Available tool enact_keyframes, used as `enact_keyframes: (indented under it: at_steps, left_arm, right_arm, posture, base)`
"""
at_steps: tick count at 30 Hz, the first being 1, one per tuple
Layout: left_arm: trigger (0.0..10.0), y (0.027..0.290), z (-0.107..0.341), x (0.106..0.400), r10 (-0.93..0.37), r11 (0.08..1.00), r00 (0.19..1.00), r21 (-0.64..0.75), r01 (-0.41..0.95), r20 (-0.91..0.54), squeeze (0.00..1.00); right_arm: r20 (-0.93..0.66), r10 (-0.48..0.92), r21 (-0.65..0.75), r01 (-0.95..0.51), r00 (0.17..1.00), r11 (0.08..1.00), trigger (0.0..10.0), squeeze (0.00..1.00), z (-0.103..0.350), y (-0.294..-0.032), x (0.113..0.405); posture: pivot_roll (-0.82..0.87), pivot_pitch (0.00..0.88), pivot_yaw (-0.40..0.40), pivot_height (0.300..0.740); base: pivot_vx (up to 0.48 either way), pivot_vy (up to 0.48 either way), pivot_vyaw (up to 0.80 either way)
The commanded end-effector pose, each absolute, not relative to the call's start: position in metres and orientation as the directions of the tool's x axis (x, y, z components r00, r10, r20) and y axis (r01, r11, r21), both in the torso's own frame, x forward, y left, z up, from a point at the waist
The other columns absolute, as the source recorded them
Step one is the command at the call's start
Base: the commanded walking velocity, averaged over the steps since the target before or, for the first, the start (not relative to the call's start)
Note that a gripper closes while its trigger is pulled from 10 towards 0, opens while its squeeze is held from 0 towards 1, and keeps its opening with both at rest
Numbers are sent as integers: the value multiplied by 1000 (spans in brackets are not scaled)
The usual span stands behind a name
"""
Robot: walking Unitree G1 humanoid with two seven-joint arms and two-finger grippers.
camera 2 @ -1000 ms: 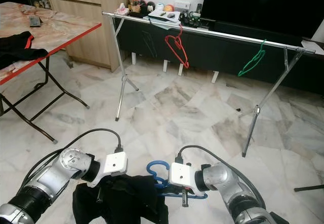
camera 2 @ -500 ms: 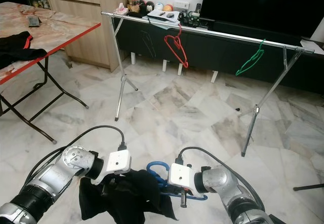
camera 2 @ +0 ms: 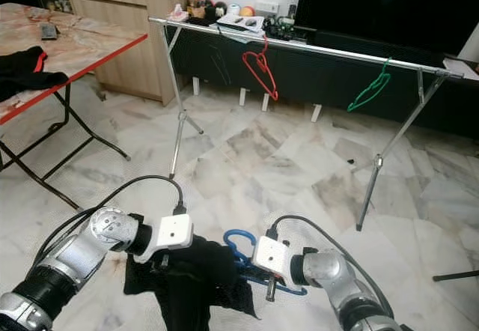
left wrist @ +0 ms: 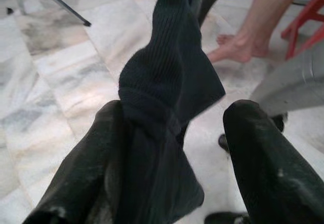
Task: Hang hanger
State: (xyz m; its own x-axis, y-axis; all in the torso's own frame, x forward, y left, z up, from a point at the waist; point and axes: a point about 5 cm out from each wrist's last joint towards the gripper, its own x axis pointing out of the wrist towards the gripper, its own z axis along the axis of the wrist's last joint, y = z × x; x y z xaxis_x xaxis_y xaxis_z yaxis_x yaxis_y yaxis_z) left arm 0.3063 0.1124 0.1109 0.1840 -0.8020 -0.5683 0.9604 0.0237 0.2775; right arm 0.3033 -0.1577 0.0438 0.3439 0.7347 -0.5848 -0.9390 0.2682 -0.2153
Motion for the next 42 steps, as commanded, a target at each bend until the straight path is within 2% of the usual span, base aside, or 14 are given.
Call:
enact_keyframes:
  at_steps: [1, 6, 7, 8, 9, 10, 11, 16, 18, 28, 34, 42]
  left_arm:
    - [10000, 110, 110, 305, -819, 41, 187, 270, 962, -542, 0]
    - [10000, 105, 107, 305, -838, 90, 212, 257, 962, -502, 0]
    - [5020, 104, 106, 305, -849, 113, 221, 244, 963, -480, 0]
    - [5020, 103, 106, 305, -856, 127, 226, 234, 964, -466, 0]
    - [3686, 102, 105, 306, -858, 136, 231, 229, 964, -458, 0]
    - [824, 101, 104, 306, -862, 144, 234, 225, 964, -450, 0]
    - [118, 100, 104, 305, -864, 152, 238, 222, 963, -443, 0]
    - [471, 98, 101, 304, -881, 197, 256, 184, 963, -398, 0]
    - [0, 98, 99, 303, -883, 206, 260, 174, 963, -390, 0]
    - [0, 98, 98, 303, -895, 258, 294, 147, 955, -337, 0]
    - [0, 97, 104, 304, -918, 308, 317, 77, 948, -240, 0]
    - [0, 98, 105, 302, -925, 320, 321, 40, 947, -201, 0]
  right_arm:
    - [-537, 741, -235, -915, 404, 328, 0, 0, 52, -162, 309]
    - [-528, 743, -240, -911, 412, 334, 0, 0, 56, -162, 312]
    - [-525, 746, -239, -912, 409, 332, 0, 0, 56, -161, 313]
    - [-523, 749, -238, -913, 407, 331, 0, 0, 57, -161, 313]
    - [-523, 751, -236, -915, 403, 326, 0, 0, 57, -160, 313]
    - [-523, 755, -234, -919, 395, 319, 0, 0, 57, -158, 313]
    - [-522, 759, -230, -921, 388, 313, 0, 0, 57, -157, 313]
    - [-524, 764, -224, -927, 375, 302, 0, 0, 58, -155, 313]
    - [-524, 766, -220, -928, 372, 300, 0, 0, 58, -155, 313]
    - [-522, 772, -213, -932, 362, 293, 0, 0, 59, -154, 314]
    - [-527, 774, -199, -936, 352, 291, 0, 0, 56, -154, 311]
    - [-530, 772, -186, -937, 350, 297, 0, 0, 53, -155, 309]
  posture:
    - [82, 44, -77, 740]
    - [86, 41, -80, 740]
    - [86, 41, -80, 740]
    - [86, 41, -80, 740]
    - [86, 43, -82, 740]
    - [87, 45, -85, 740]
    - [88, 46, -86, 740]
    - [90, 48, -89, 740]
    - [90, 48, -89, 740]
    - [84, 64, -94, 740]
    - [85, 68, -95, 740]
    - [84, 71, -95, 740]
  base:
    - [0, 0, 0]
    - [0, 0, 0]
    - [0, 0, 0]
    - [0, 0, 0]
    - [0, 0, 0]
    - [0, 0, 0]
    - [0, 0, 0]
    - [0, 0, 0]
    - [0, 0, 0]
    - [0, 0, 0]
    - [0, 0, 0]
    - [0, 0, 0]
